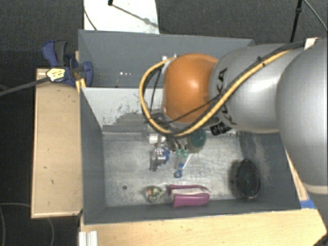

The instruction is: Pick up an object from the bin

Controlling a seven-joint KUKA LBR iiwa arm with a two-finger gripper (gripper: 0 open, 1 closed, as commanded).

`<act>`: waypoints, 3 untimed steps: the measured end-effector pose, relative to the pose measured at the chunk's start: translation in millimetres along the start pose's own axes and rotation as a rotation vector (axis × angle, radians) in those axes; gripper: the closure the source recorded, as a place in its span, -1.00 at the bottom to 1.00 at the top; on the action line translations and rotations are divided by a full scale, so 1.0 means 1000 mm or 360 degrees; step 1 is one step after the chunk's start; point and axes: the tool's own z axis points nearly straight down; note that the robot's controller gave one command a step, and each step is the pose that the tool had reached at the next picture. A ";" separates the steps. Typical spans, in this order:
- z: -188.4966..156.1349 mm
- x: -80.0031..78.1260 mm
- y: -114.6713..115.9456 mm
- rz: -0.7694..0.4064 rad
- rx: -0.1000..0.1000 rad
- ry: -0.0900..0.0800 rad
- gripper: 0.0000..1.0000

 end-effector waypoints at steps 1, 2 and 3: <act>0.086 0.001 -0.047 -0.0278 -0.0001 -0.0007 -1.00; 0.082 -0.001 -0.045 -0.0275 -0.0003 -0.0017 1.00; -0.047 -0.038 -0.071 -0.1010 0.0004 -0.0011 1.00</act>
Offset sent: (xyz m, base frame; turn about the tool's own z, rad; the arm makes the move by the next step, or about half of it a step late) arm -0.0036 -0.0462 -0.0873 -0.1775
